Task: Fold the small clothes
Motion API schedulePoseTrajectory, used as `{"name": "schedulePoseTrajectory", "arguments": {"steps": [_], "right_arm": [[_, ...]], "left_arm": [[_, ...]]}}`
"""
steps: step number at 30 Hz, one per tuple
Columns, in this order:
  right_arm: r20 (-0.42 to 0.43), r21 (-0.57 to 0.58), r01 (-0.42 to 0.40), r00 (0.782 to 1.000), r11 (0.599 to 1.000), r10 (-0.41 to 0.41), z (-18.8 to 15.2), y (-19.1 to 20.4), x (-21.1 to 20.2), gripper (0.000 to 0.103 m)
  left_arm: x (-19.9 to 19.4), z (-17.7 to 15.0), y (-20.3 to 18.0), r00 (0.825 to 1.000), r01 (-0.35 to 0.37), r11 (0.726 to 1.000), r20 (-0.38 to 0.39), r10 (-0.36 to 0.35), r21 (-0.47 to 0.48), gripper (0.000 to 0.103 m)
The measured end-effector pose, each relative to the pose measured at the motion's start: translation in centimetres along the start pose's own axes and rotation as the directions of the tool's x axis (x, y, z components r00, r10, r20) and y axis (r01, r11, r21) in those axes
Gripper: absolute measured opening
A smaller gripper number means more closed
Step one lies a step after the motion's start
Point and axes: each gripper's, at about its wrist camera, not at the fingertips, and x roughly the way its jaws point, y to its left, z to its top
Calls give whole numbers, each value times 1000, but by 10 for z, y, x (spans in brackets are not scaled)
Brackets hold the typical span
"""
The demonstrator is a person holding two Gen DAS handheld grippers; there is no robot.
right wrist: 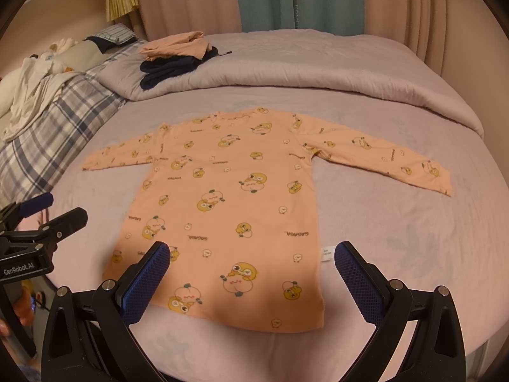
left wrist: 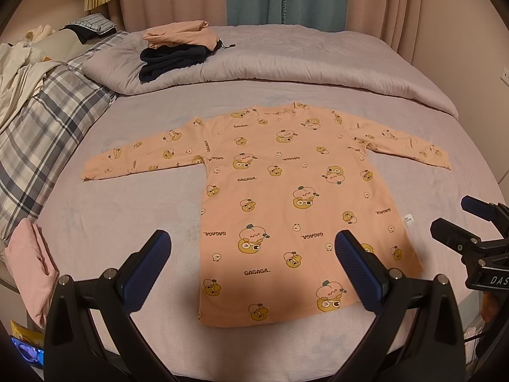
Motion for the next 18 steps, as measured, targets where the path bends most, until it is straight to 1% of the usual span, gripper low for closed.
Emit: {"name": "schedulePoseTrajectory", "arguments": {"steps": [18], "right_arm": [[-3, 1, 1, 1000, 1000, -1, 0, 0, 0, 102]], "left_arm": [[2, 0, -2, 1000, -1, 1000, -8, 1, 7, 103]]}}
